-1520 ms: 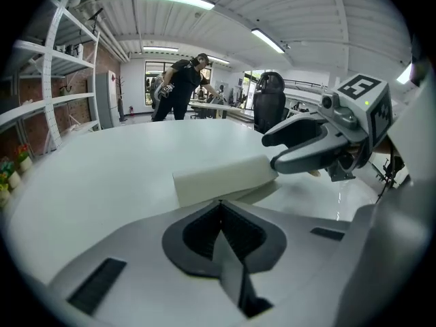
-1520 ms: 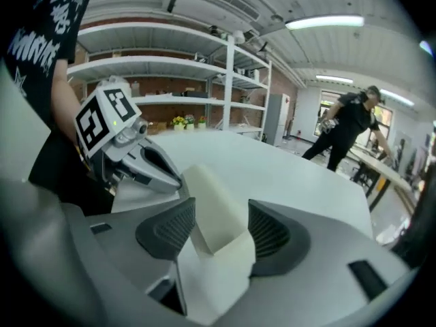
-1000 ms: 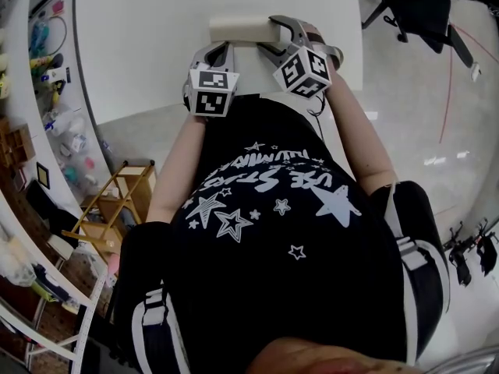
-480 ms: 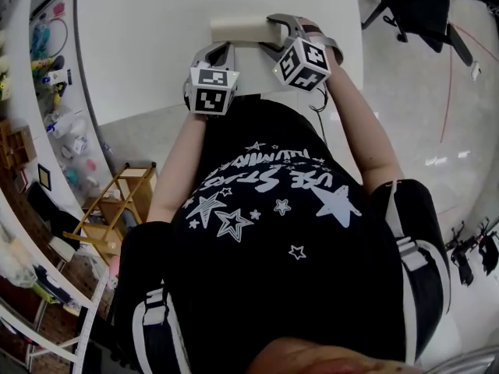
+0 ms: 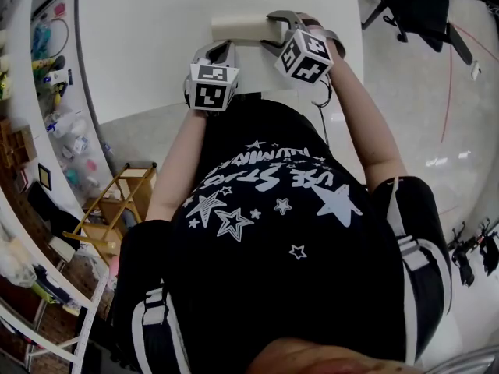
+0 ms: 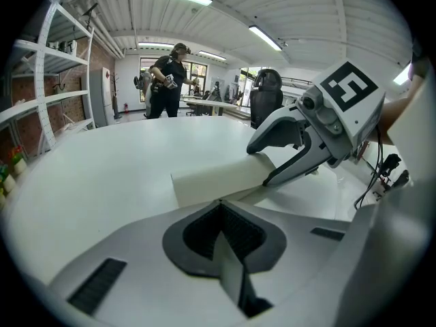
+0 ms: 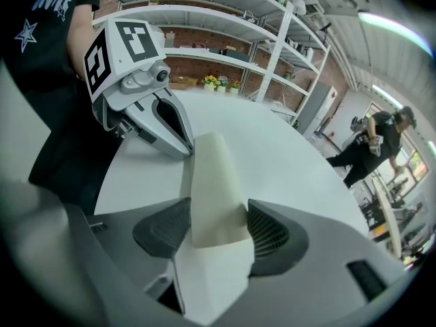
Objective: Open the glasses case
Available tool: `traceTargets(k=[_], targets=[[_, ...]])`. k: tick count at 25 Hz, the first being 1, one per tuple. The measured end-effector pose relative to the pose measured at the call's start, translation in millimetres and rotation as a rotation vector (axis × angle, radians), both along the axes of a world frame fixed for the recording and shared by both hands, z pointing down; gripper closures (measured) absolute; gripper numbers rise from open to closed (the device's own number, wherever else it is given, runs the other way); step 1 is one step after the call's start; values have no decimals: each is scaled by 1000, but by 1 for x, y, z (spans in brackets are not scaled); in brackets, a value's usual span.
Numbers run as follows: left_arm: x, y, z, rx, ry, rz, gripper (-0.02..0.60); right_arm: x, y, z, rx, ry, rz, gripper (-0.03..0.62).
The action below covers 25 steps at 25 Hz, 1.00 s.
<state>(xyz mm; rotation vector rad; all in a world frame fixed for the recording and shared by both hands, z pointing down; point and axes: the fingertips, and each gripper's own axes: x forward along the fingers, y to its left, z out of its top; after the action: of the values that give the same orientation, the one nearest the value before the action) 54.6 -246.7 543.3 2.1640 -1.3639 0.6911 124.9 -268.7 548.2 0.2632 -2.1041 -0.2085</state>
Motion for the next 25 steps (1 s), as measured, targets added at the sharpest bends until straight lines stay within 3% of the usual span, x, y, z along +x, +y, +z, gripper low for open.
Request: traceTargets(k=[7, 19, 25], targets=[[0, 0, 0, -7, 7, 1, 570, 0, 1, -1, -24, 1, -16, 326], [0, 0, -1, -15, 17, 1, 569, 1, -5, -10, -168, -67, -2, 326], [-1, -1, -7, -8, 24, 2, 569, 0, -9, -19, -135, -77, 9, 326]])
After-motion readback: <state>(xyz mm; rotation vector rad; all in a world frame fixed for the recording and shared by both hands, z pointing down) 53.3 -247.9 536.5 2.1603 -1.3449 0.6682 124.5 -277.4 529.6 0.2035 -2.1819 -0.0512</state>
